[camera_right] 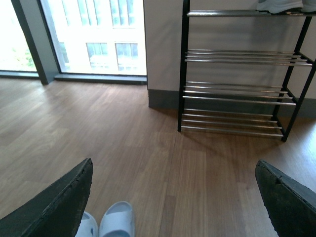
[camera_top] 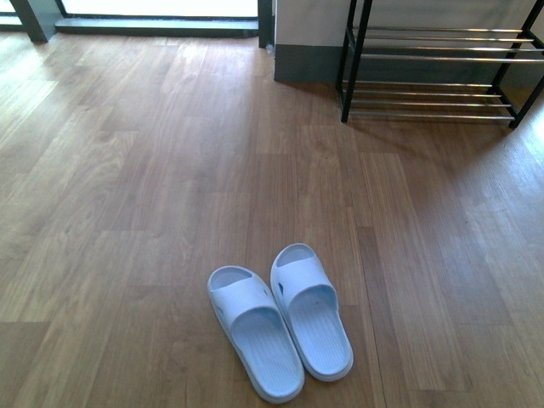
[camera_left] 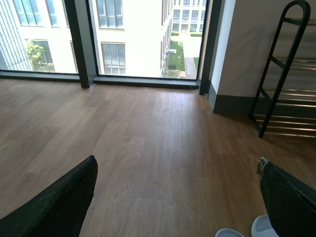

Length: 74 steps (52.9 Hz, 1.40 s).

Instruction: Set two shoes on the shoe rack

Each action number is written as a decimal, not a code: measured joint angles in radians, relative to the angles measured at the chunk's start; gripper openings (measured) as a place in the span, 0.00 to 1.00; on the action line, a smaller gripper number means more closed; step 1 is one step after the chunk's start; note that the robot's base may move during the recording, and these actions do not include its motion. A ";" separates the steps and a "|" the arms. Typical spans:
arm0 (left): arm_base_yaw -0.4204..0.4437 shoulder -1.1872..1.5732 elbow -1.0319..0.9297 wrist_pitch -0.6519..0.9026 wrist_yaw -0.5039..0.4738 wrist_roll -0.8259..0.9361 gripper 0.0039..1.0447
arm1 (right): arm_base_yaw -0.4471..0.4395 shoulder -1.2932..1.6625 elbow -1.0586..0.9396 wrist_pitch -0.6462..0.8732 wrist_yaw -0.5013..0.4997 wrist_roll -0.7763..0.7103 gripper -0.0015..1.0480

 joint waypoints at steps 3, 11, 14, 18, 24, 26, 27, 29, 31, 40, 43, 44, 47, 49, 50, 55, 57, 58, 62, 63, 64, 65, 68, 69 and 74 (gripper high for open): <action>0.000 0.000 0.000 0.000 0.000 0.000 0.91 | 0.000 0.000 0.000 0.000 0.000 0.000 0.91; 0.000 0.000 0.000 0.000 0.000 0.000 0.91 | 0.000 0.000 0.000 0.000 0.000 0.000 0.91; 0.000 0.000 0.000 0.000 0.000 0.000 0.91 | 0.000 0.000 0.000 0.000 0.000 0.000 0.91; 0.000 0.000 0.000 0.000 0.000 0.000 0.91 | 0.000 0.001 0.000 0.000 0.000 0.000 0.91; 0.000 0.000 0.000 0.000 0.002 0.000 0.91 | 0.000 0.001 0.000 0.000 0.001 0.000 0.91; 0.000 0.000 0.000 0.000 0.002 0.000 0.91 | 0.000 0.001 0.000 0.000 0.001 0.000 0.91; 0.000 0.000 0.000 0.000 0.002 0.000 0.91 | 0.000 0.001 0.000 0.000 0.001 0.000 0.91; 0.000 0.000 0.000 0.000 0.002 0.000 0.91 | 0.007 0.001 0.000 0.003 0.029 0.010 0.91; 0.000 0.000 0.000 0.000 0.002 0.000 0.91 | 0.014 0.002 0.000 0.001 0.069 0.028 0.91; 0.000 0.000 0.000 0.000 0.002 0.000 0.91 | -0.031 0.109 0.003 0.068 0.030 0.060 0.91; 0.000 0.000 0.000 0.000 0.002 0.000 0.91 | -0.068 0.197 0.011 0.125 0.010 0.056 0.91; 0.000 0.000 0.000 0.000 0.002 0.000 0.91 | -0.082 0.237 0.017 0.148 0.005 0.054 0.91; 0.000 0.000 0.000 0.000 0.002 0.000 0.91 | -0.122 0.391 0.044 0.247 -0.019 0.027 0.91; 0.000 0.000 0.000 0.000 0.002 0.000 0.91 | -0.135 0.458 0.059 0.286 -0.030 0.017 0.91; 0.000 0.000 0.000 0.000 0.002 0.000 0.91 | -0.142 0.504 0.069 0.314 -0.031 0.011 0.91; 0.000 0.000 0.000 0.000 0.002 0.000 0.91 | -0.154 0.688 0.113 0.415 -0.039 -0.018 0.91; 0.000 0.000 0.000 0.000 0.002 0.000 0.91 | -0.156 0.756 0.127 0.452 -0.032 -0.025 0.91; 0.000 0.000 0.000 0.000 0.002 0.000 0.91 | -0.156 0.801 0.136 0.478 -0.029 -0.035 0.91; 0.000 0.000 0.000 0.000 0.002 0.000 0.91 | -0.160 0.933 0.162 0.548 -0.024 -0.054 0.91; 0.000 0.000 0.000 0.000 0.002 0.000 0.91 | -0.160 0.975 0.172 0.568 -0.014 -0.062 0.91; 0.000 0.000 0.000 0.000 0.002 0.000 0.91 | -0.160 1.015 0.182 0.587 -0.008 -0.071 0.91; 0.000 0.000 0.000 0.000 0.002 0.000 0.91 | -0.160 1.038 0.187 0.597 -0.008 -0.073 0.91; 0.000 0.000 0.000 0.000 0.002 0.000 0.91 | -0.161 1.173 0.217 0.655 -0.006 -0.104 0.91; 0.000 0.000 0.000 0.000 0.002 0.000 0.91 | -0.160 1.211 0.221 0.678 0.003 -0.114 0.91; 0.000 0.000 0.000 0.000 0.002 0.000 0.91 | -0.154 1.435 0.235 0.807 0.019 -0.187 0.91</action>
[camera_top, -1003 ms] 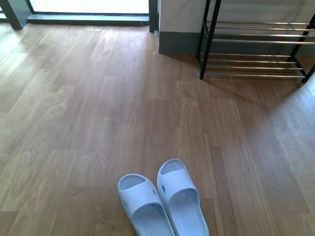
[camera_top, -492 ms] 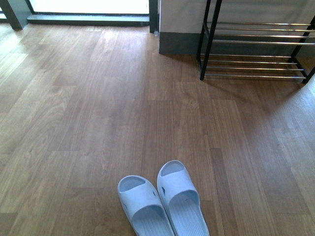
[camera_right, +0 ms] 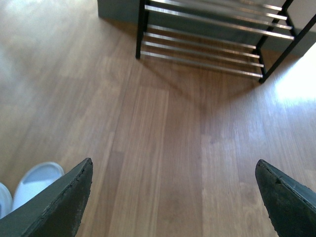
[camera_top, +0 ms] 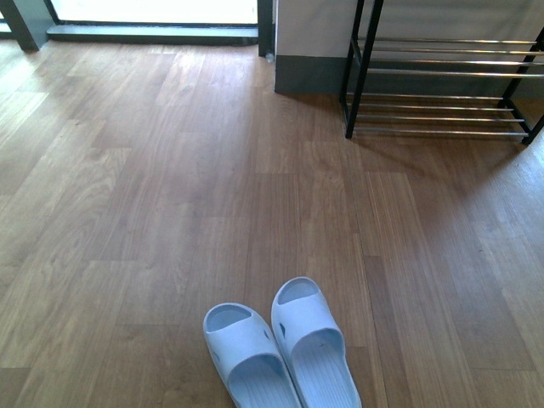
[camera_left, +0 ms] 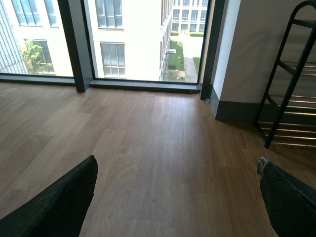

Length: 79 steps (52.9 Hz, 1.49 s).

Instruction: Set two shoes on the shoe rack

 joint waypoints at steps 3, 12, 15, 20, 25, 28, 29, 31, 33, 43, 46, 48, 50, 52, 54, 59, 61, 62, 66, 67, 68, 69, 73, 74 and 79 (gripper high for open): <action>0.000 0.000 0.000 0.000 0.000 0.000 0.91 | 0.010 0.146 0.005 0.080 0.006 -0.037 0.91; 0.000 0.000 0.000 0.000 0.000 0.000 0.91 | 0.067 0.524 0.050 0.237 0.069 -0.113 0.91; 0.000 0.000 0.000 0.000 0.000 0.000 0.91 | 0.101 0.616 0.076 0.262 0.096 -0.128 0.91; 0.000 0.000 0.000 0.000 0.000 0.000 0.91 | 0.162 0.728 0.130 0.266 0.121 -0.107 0.91; 0.000 0.000 0.000 0.000 0.000 0.000 0.91 | 0.218 0.819 0.174 0.272 0.126 -0.063 0.91; 0.000 0.000 0.000 0.000 0.000 0.000 0.91 | 0.240 0.860 0.194 0.280 0.133 -0.040 0.91; 0.000 0.000 0.000 0.000 0.000 0.000 0.91 | 0.249 0.881 0.205 0.281 0.136 -0.034 0.91; 0.000 0.000 0.000 0.000 0.000 0.000 0.91 | 0.263 0.912 0.222 0.282 0.140 -0.021 0.91; 0.000 0.000 0.000 0.000 0.000 0.000 0.91 | 0.274 0.944 0.240 0.285 0.142 -0.010 0.91; 0.000 0.000 0.000 0.000 0.000 0.000 0.91 | 0.327 1.152 0.370 0.296 0.149 0.063 0.91; 0.000 0.000 0.000 0.000 0.000 0.000 0.91 | 0.332 1.179 0.394 0.284 0.150 0.076 0.91; 0.000 0.000 0.000 0.000 0.000 0.000 0.91 | 0.336 1.197 0.413 0.272 0.150 0.089 0.91; 0.000 0.000 0.000 0.000 0.000 0.000 0.91 | 0.338 1.213 0.431 0.258 0.146 0.100 0.91; 0.000 0.000 0.000 0.000 0.000 0.000 0.91 | 0.340 1.229 0.451 0.246 0.146 0.110 0.91; 0.000 0.000 0.000 0.000 0.000 0.000 0.91 | 0.343 1.255 0.481 0.232 0.145 0.124 0.91; 0.000 0.000 0.000 0.000 0.000 0.000 0.91 | 0.345 1.307 0.548 0.194 0.135 0.167 0.91; 0.000 0.000 0.000 0.000 0.000 0.000 0.91 | 0.345 1.323 0.571 0.182 0.134 0.182 0.91; 0.000 0.000 0.000 0.000 0.000 0.000 0.91 | 0.345 1.331 0.581 0.176 0.130 0.192 0.91; 0.000 0.000 0.000 0.000 0.000 0.000 0.91 | 0.344 1.351 0.612 0.155 0.125 0.215 0.91; 0.000 0.000 0.000 0.000 0.000 0.000 0.91 | 0.344 1.357 0.621 0.149 0.124 0.223 0.91; 0.000 0.000 0.000 0.000 0.000 0.000 0.91 | 0.344 1.363 0.629 0.144 0.121 0.232 0.91; 0.000 0.000 0.000 0.000 0.000 0.000 0.91 | 0.344 1.367 0.636 0.137 0.119 0.238 0.91; 0.000 0.000 0.000 0.000 0.000 0.000 0.91 | 0.344 1.383 0.658 0.113 0.115 0.262 0.91; 0.000 0.000 0.000 0.000 0.000 0.000 0.91 | 0.344 1.387 0.663 0.107 0.115 0.266 0.91; 0.000 0.000 0.000 0.000 0.000 0.000 0.91 | 0.342 1.413 0.698 0.075 0.111 0.280 0.91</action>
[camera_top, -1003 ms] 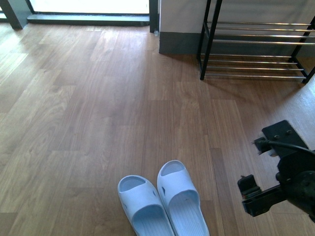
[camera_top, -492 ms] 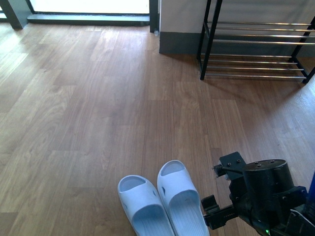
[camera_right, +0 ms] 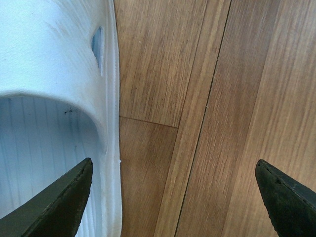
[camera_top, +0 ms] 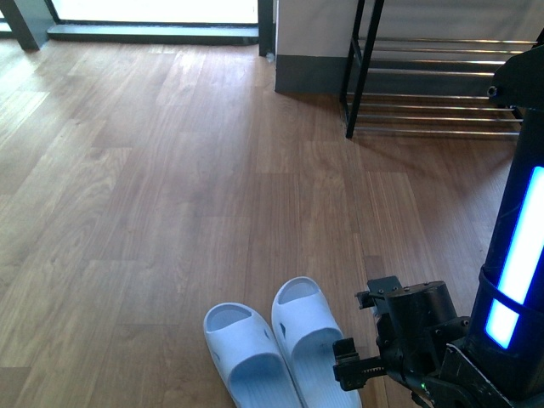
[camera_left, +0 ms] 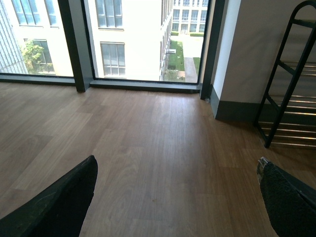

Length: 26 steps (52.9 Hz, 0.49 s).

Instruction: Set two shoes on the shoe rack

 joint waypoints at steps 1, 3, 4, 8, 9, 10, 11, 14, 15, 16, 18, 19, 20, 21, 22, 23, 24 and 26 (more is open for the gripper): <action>0.000 0.000 0.000 0.000 0.000 0.000 0.91 | -0.001 0.005 0.008 -0.006 0.000 0.003 0.91; 0.000 0.000 0.000 0.000 0.000 0.000 0.91 | -0.004 0.018 0.026 -0.012 -0.004 0.010 0.91; 0.000 0.000 0.000 0.000 0.000 0.000 0.91 | -0.005 0.022 0.032 -0.013 -0.003 0.012 0.91; 0.000 0.000 0.000 0.000 0.000 0.000 0.91 | -0.007 0.040 0.054 -0.012 -0.003 0.025 0.91; 0.000 0.000 0.000 0.000 0.000 0.000 0.91 | -0.008 0.045 0.060 -0.013 -0.003 0.028 0.91; 0.000 0.000 0.000 0.000 0.000 0.000 0.91 | -0.008 0.048 0.063 -0.013 -0.003 0.028 0.91; 0.000 0.000 0.000 0.000 0.000 0.000 0.91 | -0.008 0.052 0.068 -0.012 -0.003 0.031 0.91; 0.000 0.000 0.000 0.000 0.000 0.000 0.91 | -0.008 0.063 0.076 -0.012 -0.002 0.039 0.91; 0.000 0.000 0.000 0.000 0.000 0.000 0.91 | -0.008 0.066 0.080 -0.012 -0.003 0.043 0.91; 0.000 0.000 0.000 0.000 0.000 0.000 0.91 | -0.008 0.068 0.080 -0.012 -0.003 0.045 0.91; 0.000 0.000 0.000 0.000 0.000 0.000 0.91 | -0.006 0.070 0.082 -0.012 -0.003 0.050 0.91; 0.000 0.000 0.000 0.000 0.000 0.000 0.91 | -0.006 0.071 0.084 -0.012 -0.003 0.052 0.91; 0.000 0.000 0.000 0.000 0.000 0.000 0.91 | -0.005 0.072 0.085 -0.013 -0.003 0.055 0.91; 0.000 0.000 0.000 0.000 0.000 0.000 0.91 | -0.004 0.072 0.088 -0.015 -0.002 0.056 0.91; 0.000 0.000 0.000 0.000 0.000 0.000 0.91 | -0.002 0.073 0.090 -0.017 -0.003 0.059 0.91; 0.000 0.000 0.000 0.000 0.000 0.000 0.91 | -0.001 0.074 0.092 -0.018 -0.003 0.064 0.91; 0.000 0.000 0.000 0.000 0.000 0.000 0.91 | 0.000 0.074 0.092 -0.019 -0.003 0.067 0.91; 0.000 0.000 0.000 0.000 0.000 0.000 0.91 | -0.004 0.075 0.090 -0.018 -0.005 0.069 0.91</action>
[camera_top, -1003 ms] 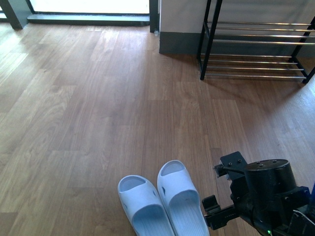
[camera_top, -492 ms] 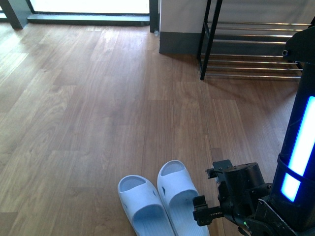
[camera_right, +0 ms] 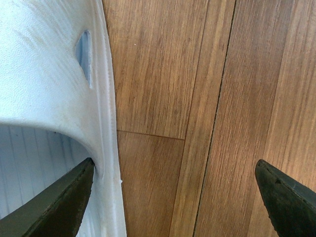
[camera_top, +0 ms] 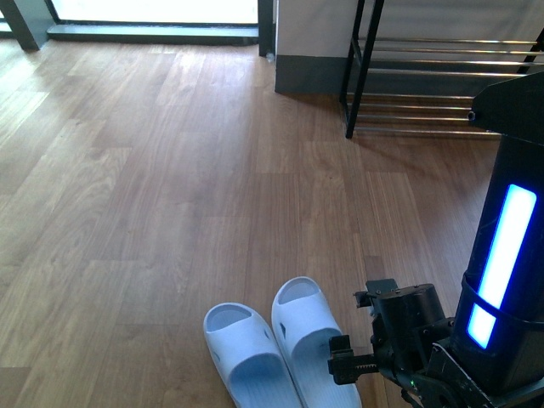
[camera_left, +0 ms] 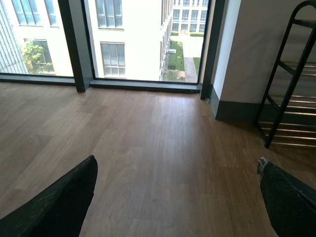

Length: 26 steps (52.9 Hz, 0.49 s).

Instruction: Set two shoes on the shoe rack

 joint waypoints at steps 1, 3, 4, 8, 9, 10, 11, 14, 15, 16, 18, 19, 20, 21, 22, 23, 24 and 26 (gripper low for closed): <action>0.000 0.000 0.000 0.000 0.000 0.000 0.91 | -0.001 0.000 0.000 0.002 -0.002 0.000 0.91; 0.000 0.000 0.000 0.000 0.000 0.000 0.91 | -0.007 0.002 -0.006 0.011 -0.009 0.000 0.91; 0.000 0.000 0.000 0.000 0.000 0.000 0.91 | -0.010 0.003 -0.008 0.014 -0.010 0.000 0.91; 0.000 0.000 0.000 0.000 0.000 0.000 0.91 | -0.016 0.002 -0.018 0.014 -0.013 -0.002 0.91; 0.000 0.000 0.000 0.000 0.000 0.000 0.91 | -0.019 0.002 -0.019 0.013 -0.013 -0.004 0.91; 0.000 0.000 0.000 0.000 0.000 0.000 0.91 | -0.021 0.002 -0.019 0.012 -0.013 -0.004 0.91; 0.000 0.000 0.000 0.000 0.000 0.000 0.91 | -0.022 0.002 -0.020 0.008 -0.013 -0.003 0.91; 0.000 0.000 0.000 0.000 0.000 0.000 0.91 | -0.022 0.002 -0.020 0.008 -0.012 -0.003 0.91; 0.000 0.000 0.000 0.000 0.000 0.000 0.91 | -0.022 0.002 -0.020 0.008 -0.012 -0.003 0.91; 0.000 0.000 0.000 0.000 0.000 0.000 0.91 | -0.021 0.002 -0.019 0.008 -0.013 -0.003 0.91; 0.000 0.000 0.000 0.000 0.000 0.000 0.91 | -0.020 0.002 -0.018 0.008 -0.012 -0.002 0.91; 0.000 0.000 0.000 0.000 0.000 0.000 0.91 | -0.020 0.002 -0.018 0.008 -0.013 -0.002 0.91; 0.000 0.000 0.000 0.000 0.000 0.000 0.91 | -0.019 0.002 -0.018 0.008 -0.013 -0.002 0.91; 0.000 0.000 0.000 0.000 0.000 0.000 0.91 | -0.019 0.002 -0.019 0.012 -0.014 -0.003 0.91; 0.000 0.000 0.000 0.000 0.000 0.000 0.91 | -0.019 0.002 -0.019 0.016 -0.018 -0.002 0.91; 0.000 0.000 0.000 0.000 0.000 0.000 0.91 | -0.019 0.002 -0.020 0.024 -0.024 -0.002 0.91; 0.000 0.000 0.000 0.000 0.000 0.000 0.91 | -0.019 0.002 -0.020 0.027 -0.026 -0.002 0.91; 0.000 0.000 0.000 0.000 0.000 0.000 0.91 | -0.018 0.002 -0.021 0.031 -0.030 0.002 0.91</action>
